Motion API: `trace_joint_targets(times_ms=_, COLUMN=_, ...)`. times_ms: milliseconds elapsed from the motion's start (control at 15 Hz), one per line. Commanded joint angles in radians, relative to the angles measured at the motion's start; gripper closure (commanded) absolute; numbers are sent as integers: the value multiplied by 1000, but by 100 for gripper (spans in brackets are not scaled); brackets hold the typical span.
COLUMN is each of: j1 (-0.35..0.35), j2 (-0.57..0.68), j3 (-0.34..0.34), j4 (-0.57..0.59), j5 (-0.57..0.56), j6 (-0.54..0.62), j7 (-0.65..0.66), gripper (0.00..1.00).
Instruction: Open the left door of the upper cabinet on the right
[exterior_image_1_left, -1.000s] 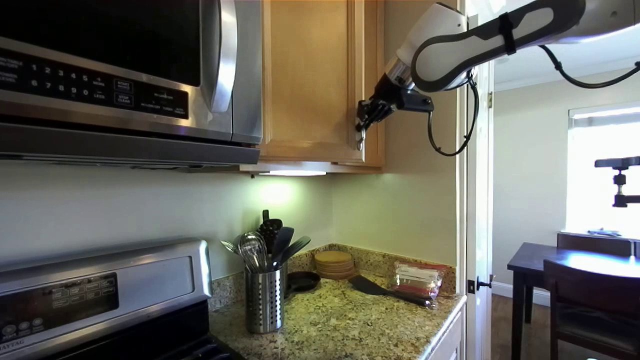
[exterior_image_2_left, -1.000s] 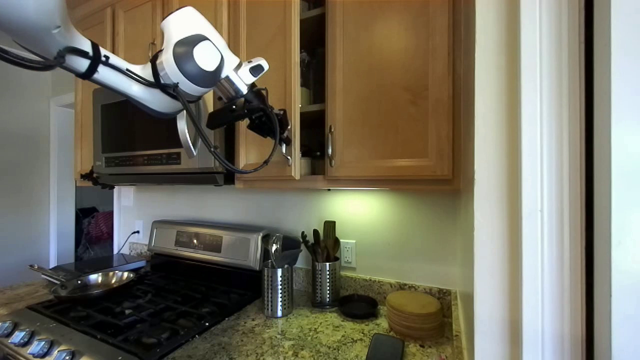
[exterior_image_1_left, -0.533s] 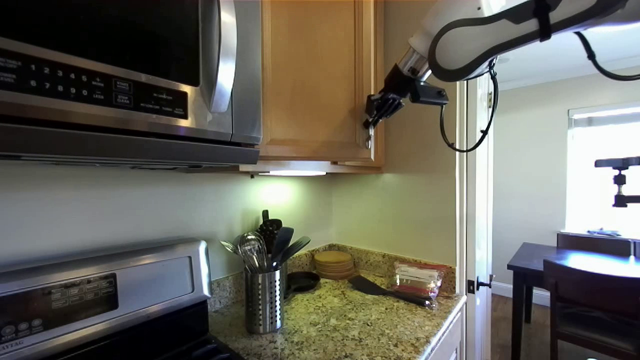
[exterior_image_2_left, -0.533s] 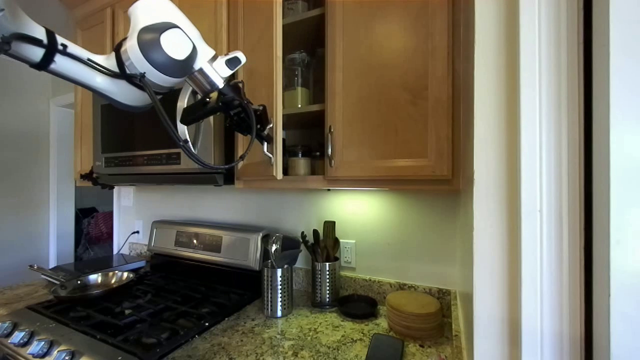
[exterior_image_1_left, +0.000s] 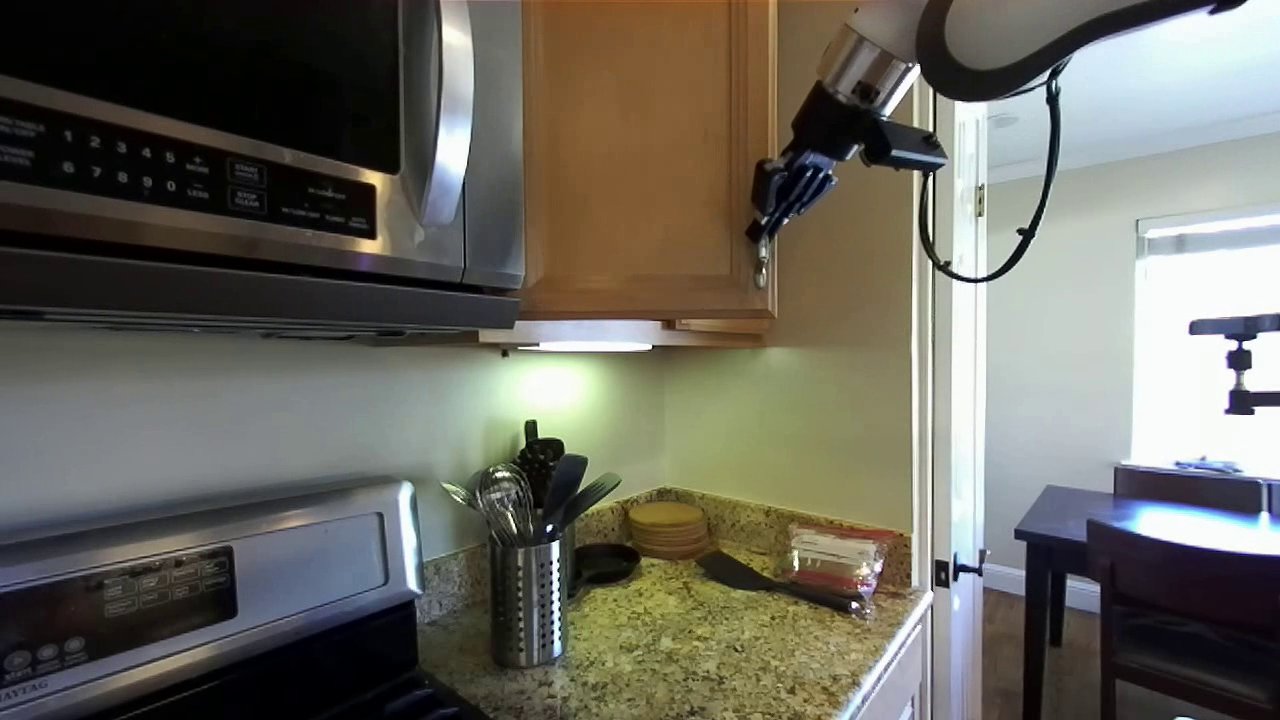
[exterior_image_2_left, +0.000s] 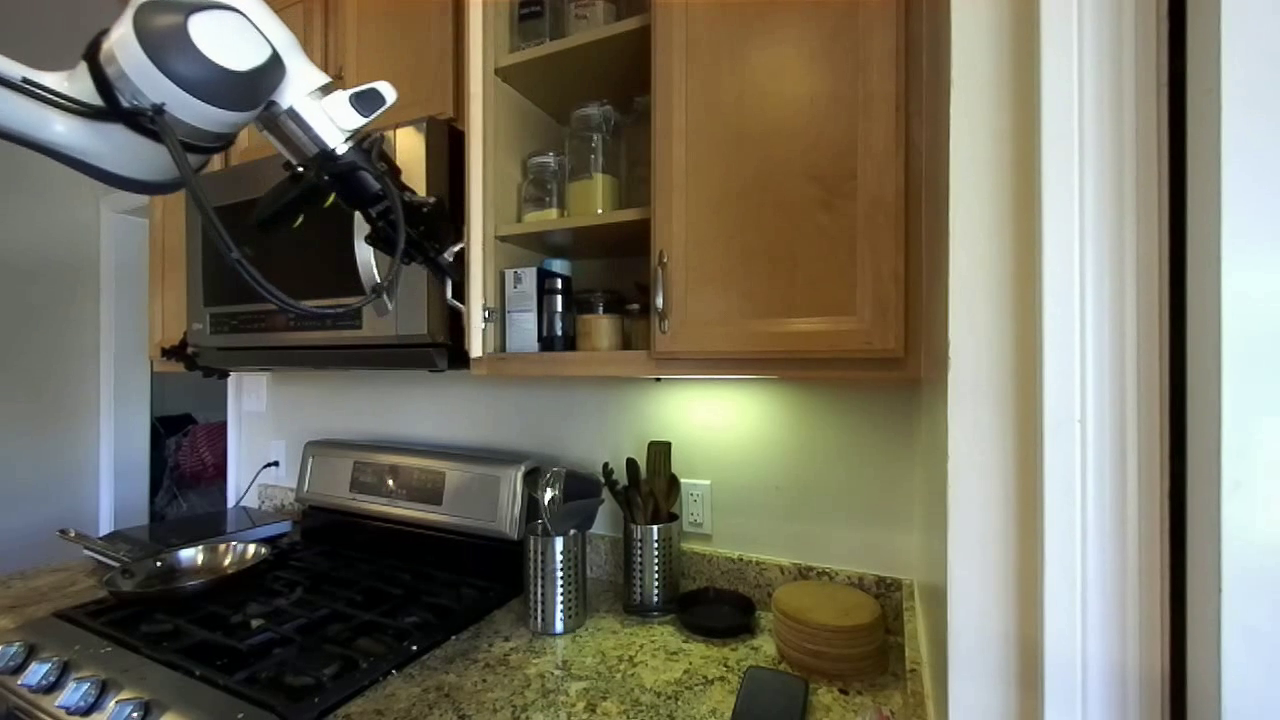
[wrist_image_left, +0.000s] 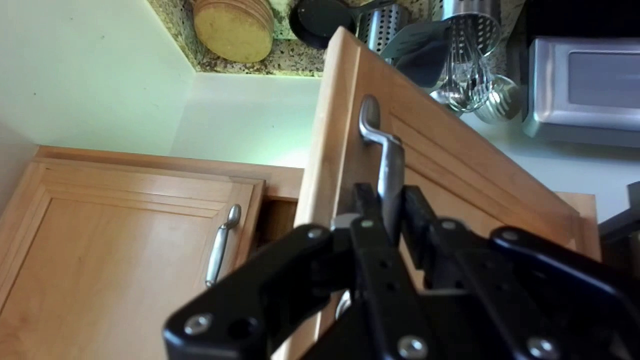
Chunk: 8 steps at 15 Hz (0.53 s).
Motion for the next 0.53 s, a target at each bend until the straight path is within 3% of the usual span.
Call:
trace_joint_targets(times_ms=0, j1=65, j2=6, j3=99, j4=71, j5=10, j6=-21, j7=4, gripper=91)
trace_joint_targets(times_ms=67, j1=74, j2=12, j3=112, j4=81, j5=13, j6=-37, j7=5, gripper=91)
trace_joint_targets(times_ms=133, j1=87, j2=11, j3=123, j4=86, j5=18, j6=-54, j7=1, gripper=79)
trace_joint_targets(times_ms=200, j1=105, j2=8, j3=132, j4=95, j5=26, j6=-71, j7=-10, gripper=57)
trace_joint_targets(times_ms=333, j1=141, j2=21, j3=129, j4=100, j5=33, j6=-65, j7=-48, gripper=54)
trace_joint_targets(times_ms=467, j1=178, j2=25, j3=106, j4=87, j5=46, j6=-47, j7=-89, gripper=42)
